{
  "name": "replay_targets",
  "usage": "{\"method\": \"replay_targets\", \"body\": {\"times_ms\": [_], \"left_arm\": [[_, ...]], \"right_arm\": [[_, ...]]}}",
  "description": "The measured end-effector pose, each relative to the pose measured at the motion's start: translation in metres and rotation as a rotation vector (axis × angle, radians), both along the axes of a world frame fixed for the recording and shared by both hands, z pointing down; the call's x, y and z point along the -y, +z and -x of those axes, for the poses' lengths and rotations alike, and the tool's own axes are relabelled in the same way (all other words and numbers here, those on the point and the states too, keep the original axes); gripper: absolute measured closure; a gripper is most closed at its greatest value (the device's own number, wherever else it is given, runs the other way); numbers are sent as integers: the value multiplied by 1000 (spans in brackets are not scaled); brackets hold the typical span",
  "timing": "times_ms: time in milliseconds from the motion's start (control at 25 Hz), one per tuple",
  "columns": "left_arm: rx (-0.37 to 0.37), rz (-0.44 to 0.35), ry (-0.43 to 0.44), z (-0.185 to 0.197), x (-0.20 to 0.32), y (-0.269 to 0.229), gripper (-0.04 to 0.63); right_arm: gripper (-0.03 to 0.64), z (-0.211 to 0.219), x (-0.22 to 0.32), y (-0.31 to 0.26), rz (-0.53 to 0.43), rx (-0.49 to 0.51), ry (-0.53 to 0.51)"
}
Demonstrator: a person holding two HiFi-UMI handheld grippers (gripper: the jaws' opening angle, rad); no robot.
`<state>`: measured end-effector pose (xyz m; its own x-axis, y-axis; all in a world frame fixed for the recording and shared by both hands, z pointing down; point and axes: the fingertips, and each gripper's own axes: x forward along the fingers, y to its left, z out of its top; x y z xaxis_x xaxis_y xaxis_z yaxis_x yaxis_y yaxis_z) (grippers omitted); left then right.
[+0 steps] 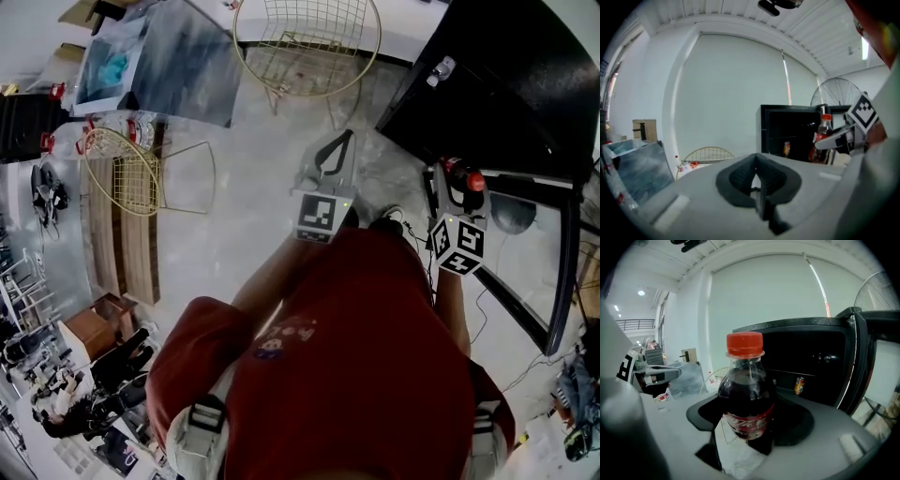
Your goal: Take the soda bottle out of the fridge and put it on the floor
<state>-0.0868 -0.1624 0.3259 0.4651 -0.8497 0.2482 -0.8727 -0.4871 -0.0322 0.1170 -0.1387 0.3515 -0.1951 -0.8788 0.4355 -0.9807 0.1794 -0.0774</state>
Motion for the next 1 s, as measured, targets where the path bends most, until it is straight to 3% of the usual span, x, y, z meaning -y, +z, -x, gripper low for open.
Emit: {"method": "replay_targets", "body": {"times_ms": [600, 800, 1000], "left_arm": [[-18, -11, -114, 42, -2, -7, 597], [-3, -52, -172, 37, -13, -16, 597], [11, -44, -247, 29, -28, -18, 597]], "right_arm": [[313, 45, 16, -12, -33, 6, -113], [313, 40, 15, -12, -39, 10, -171], [313, 28, 11, -12, -44, 12, -243]]}}
